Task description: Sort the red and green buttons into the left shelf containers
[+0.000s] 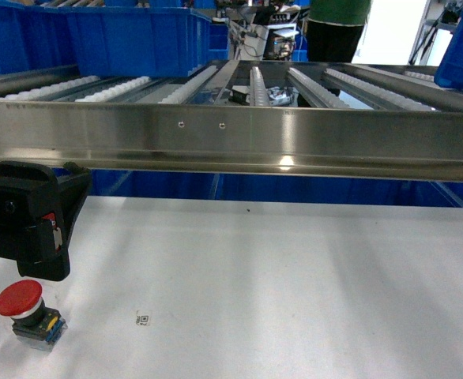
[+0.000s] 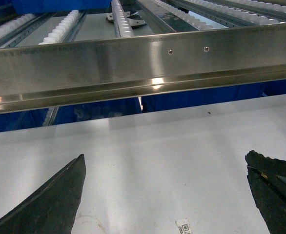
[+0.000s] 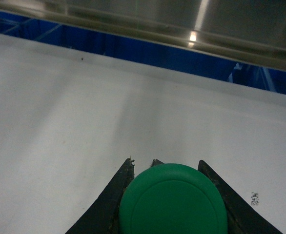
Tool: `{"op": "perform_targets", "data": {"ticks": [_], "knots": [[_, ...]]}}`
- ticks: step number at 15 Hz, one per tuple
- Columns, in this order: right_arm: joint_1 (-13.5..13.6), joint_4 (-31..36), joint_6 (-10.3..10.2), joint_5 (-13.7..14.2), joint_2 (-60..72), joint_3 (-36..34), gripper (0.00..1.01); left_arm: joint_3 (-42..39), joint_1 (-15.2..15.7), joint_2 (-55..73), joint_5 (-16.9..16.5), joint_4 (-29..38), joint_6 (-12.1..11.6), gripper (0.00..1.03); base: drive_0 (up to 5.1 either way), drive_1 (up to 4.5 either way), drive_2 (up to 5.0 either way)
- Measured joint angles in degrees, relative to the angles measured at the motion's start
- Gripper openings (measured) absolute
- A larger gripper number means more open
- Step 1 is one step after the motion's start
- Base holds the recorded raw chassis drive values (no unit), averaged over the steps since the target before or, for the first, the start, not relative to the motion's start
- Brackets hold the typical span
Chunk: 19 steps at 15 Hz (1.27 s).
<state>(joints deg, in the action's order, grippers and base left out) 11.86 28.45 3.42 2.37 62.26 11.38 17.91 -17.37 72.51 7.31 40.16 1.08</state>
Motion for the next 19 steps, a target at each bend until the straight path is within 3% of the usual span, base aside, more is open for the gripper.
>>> {"op": "perform_targets", "data": {"ticks": [3,6,10,15,19], "knots": [[-2.3,-5.4,0.7,-0.1,-13.5,-4.1,0.33,0.0,0.0,0.0,0.0,0.0,0.0,0.98,0.0,0.00,0.0],[-4.3,-6.2,0.7,0.3,-18.9,-6.4,0.33,0.0,0.0,0.0,0.0,0.0,0.0,0.98,0.0,0.00,0.0],[-4.4,-6.3,0.7,0.3,-18.9,-6.5,0.33,0.0,0.0,0.0,0.0,-0.1,0.0,0.98,0.0,0.00,0.0],[-4.4,-6.3,0.7,0.3,-18.9,-6.5,0.33,-0.2,0.4,4.9,6.6,-4.0,0.5,0.98,0.0,0.00,0.0],[-4.4,-6.3,0.7,0.3,-18.9,-6.5,0.33,0.4,2.9,12.1,6.2,-4.7,1.1,0.98,0.0,0.00,0.0]]}}
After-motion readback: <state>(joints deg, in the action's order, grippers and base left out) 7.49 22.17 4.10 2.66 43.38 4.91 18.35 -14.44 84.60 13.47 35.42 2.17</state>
